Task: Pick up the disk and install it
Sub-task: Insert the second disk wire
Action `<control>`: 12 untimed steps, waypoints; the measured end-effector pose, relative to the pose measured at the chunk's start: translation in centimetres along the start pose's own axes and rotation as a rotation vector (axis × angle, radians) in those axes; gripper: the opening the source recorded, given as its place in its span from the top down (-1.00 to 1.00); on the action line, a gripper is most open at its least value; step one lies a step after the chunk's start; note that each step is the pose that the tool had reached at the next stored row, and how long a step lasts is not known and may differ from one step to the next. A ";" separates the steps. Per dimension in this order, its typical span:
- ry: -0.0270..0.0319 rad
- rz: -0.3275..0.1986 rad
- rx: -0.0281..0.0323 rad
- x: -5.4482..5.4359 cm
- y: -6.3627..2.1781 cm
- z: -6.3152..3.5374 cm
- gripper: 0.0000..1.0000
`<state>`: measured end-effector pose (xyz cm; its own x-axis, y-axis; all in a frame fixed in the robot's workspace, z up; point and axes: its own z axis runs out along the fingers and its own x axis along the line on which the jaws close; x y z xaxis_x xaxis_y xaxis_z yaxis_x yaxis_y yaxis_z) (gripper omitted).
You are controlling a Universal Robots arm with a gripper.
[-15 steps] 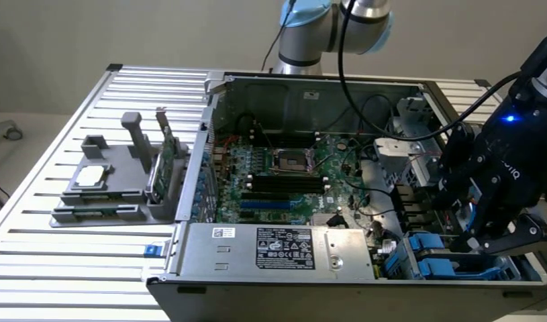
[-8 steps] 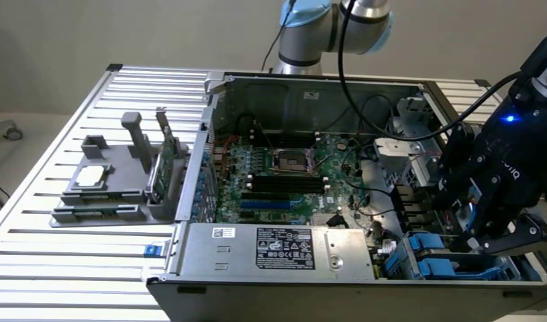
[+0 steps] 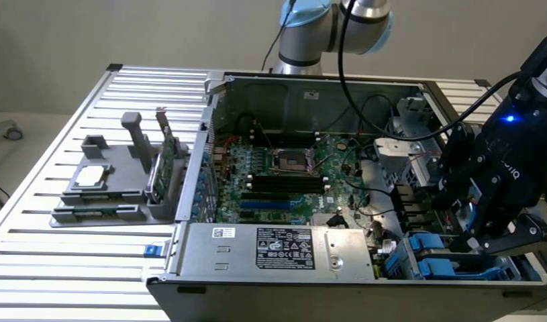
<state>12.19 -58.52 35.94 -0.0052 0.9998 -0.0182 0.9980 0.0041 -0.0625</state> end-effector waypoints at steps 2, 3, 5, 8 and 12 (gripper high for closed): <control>0.0000 0.000 -0.0010 0.1 -0.19 0.01 -0.20; -0.0002 0.000 -0.0029 0.3 -0.45 0.02 -0.20; -0.0001 0.000 -0.0060 0.7 -0.92 0.05 -0.20; -0.0034 0.000 -0.0068 1.9 -1.23 0.04 -0.20; -0.0108 0.001 -0.0091 3.6 -1.22 -0.01 -0.20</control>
<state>10.95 -54.92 35.95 -0.0051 0.9996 -0.0290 0.9986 0.0035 -0.0534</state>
